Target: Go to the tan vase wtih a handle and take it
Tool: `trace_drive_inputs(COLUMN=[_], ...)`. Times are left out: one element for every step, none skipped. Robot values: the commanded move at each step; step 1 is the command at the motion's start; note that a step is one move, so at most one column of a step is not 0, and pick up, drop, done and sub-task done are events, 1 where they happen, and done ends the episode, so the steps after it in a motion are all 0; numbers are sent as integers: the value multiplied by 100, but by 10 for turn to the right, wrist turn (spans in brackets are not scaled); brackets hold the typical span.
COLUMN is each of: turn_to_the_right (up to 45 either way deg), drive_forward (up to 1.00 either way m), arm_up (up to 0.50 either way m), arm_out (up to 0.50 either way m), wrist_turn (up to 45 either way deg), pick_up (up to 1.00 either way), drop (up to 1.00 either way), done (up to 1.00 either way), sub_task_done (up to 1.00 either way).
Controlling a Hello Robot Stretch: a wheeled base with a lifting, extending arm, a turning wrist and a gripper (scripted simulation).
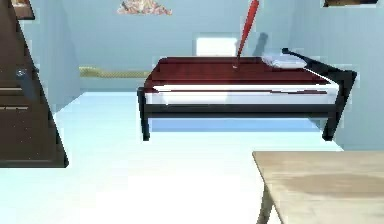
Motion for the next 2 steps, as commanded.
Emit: trace_drive_inputs(turn_to_the_right=[-450,-420], drive_forward=[0,0], arm_up=[0,0], arm_out=[0,0], wrist_turn=[0,0], pick_up=[0,0], drop=[0,0], done=[0,0], sub_task_done=[0,0])
